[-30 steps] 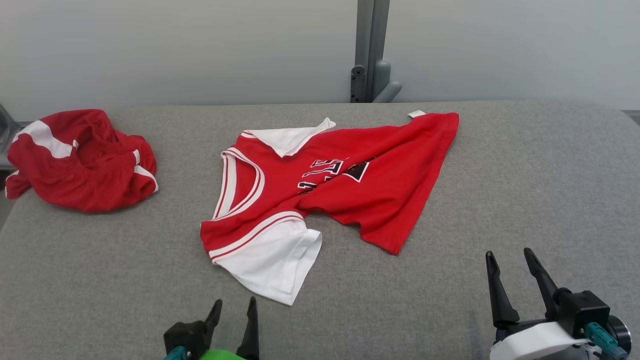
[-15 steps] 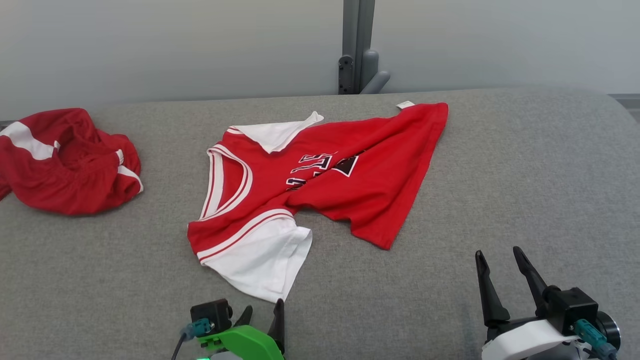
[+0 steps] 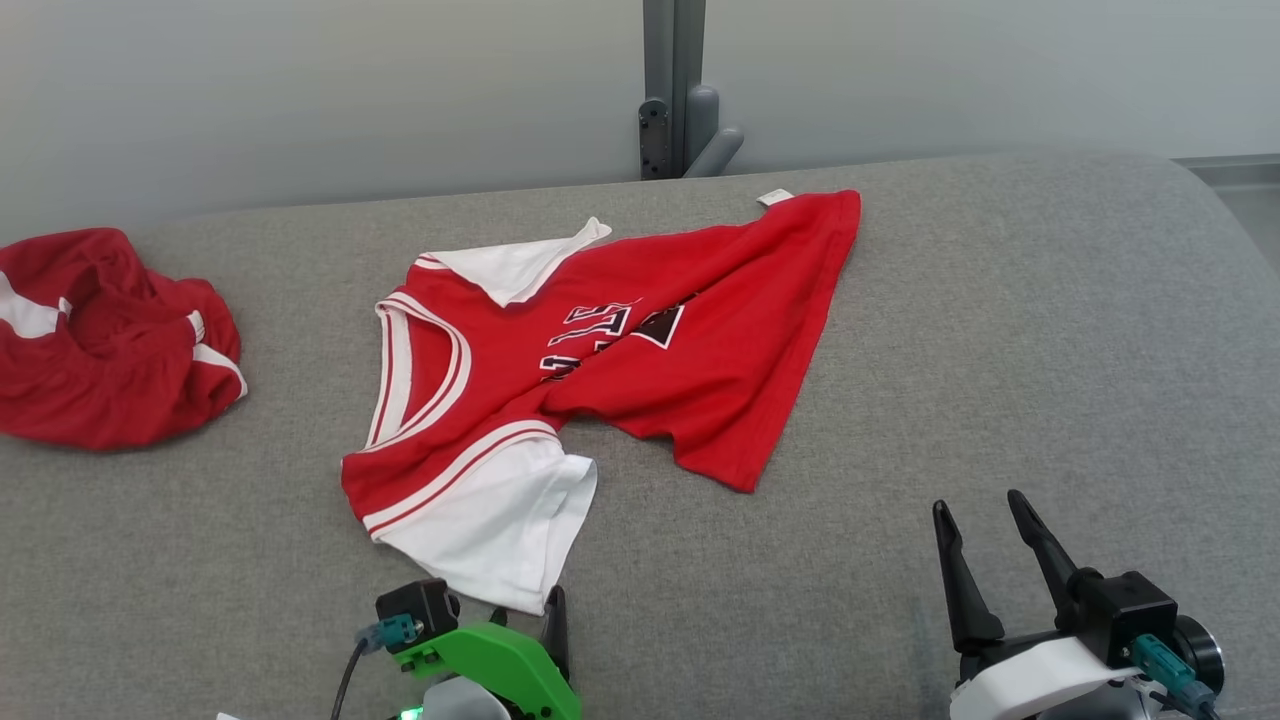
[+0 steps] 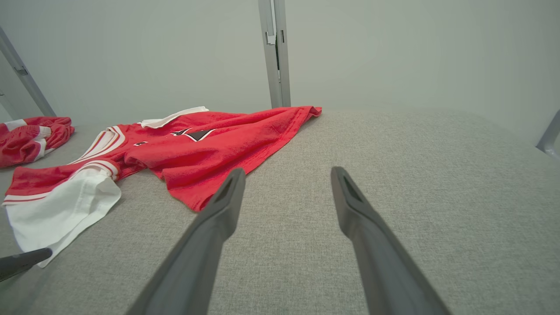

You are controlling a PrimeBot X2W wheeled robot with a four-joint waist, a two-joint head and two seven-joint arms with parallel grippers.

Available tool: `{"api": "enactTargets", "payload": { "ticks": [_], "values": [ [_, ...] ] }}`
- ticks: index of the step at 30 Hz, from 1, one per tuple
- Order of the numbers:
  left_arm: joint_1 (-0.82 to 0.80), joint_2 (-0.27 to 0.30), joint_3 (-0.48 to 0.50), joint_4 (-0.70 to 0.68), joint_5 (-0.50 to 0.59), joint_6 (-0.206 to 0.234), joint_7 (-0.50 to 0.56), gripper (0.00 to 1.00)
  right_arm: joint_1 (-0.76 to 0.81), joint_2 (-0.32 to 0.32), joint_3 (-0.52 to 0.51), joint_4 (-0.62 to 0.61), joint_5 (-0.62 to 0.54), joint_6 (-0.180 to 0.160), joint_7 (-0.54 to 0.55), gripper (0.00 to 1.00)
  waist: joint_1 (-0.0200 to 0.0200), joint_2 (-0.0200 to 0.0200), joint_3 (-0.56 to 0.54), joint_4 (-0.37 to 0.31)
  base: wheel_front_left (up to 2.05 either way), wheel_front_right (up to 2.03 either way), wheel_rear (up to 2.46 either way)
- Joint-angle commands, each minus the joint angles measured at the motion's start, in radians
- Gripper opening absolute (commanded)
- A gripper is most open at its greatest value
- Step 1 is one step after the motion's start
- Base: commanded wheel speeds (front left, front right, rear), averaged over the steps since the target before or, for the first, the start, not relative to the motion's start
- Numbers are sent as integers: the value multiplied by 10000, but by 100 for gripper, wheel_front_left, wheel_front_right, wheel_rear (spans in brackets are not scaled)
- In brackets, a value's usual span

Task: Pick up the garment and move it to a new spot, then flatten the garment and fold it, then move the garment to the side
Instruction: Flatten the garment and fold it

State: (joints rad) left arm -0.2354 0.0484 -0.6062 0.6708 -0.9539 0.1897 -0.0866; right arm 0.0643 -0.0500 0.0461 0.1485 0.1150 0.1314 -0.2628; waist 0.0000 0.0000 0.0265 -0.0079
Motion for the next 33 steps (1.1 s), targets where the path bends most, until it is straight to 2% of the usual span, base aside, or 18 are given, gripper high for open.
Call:
{"api": "enactTargets", "payload": {
  "ticks": [1, 2, 6, 7, 8, 9, 14, 19, 24, 33],
  "values": [
    [-103, 38, -73, 167, -328, 59, -43, 93, -106, -10, 14, 21, -48, -15, -31, 100, 0, 0, -11, -63, 0, 0, 0],
    [-153, 38, -105, 188, -489, 36, -110, 89, -93, -10, 18, 17, -49, -14, -31, 100, 0, 0, -16, -87, 0, 0, 0],
    [-403, 35, -334, 363, -965, 78, -492, 43, -47, -10, -2, 16, -86, -14, -31, 100, 0, 0, -26, -129, 0, 0, 0],
    [-471, 38, -392, 446, -1035, 82, -601, 40, -33, -9, -1, 18, -94, -14, -31, 100, 0, 0, -25, -131, 0, 0, 0],
    [-529, 39, -450, 533, -1129, 61, -676, 7, -18, -9, 10, 28, -101, -14, -30, 100, 0, 0, -29, -126, 0, 0, 0],
    [-580, 41, -534, 618, -1207, 32, -763, 0, -10, -9, 38, 50, -103, -14, -31, 100, 0, 0, -32, -116, 0, 0, 0],
    [-924, 39, -853, 840, -1407, -161, -1345, 0, -142, -9, 253, 314, -9, -14, -31, 100, 0, 0, -54, 23, 0, 0, 0],
    [-1230, 78, -937, 851, -805, -423, -1734, 0, -538, -12, 512, 1083, 1436, -14, -31, 100, 0, 0, -58, 453, 0, 0, 0],
    [-926, 284, -40, 26, 136, -444, -1783, 0, -1449, -21, 851, 2587, 2422, -14, -29, 100, 0, 0, 12, 1099, 0, 0, 0],
    [328, 342, 1207, -1754, 1328, -371, -1775, 0, -3230, -15, 1164, 5299, 2635, -12, 81, 100, 0, 0, 187, 1928, 0, 0, 0]
  ]
}}
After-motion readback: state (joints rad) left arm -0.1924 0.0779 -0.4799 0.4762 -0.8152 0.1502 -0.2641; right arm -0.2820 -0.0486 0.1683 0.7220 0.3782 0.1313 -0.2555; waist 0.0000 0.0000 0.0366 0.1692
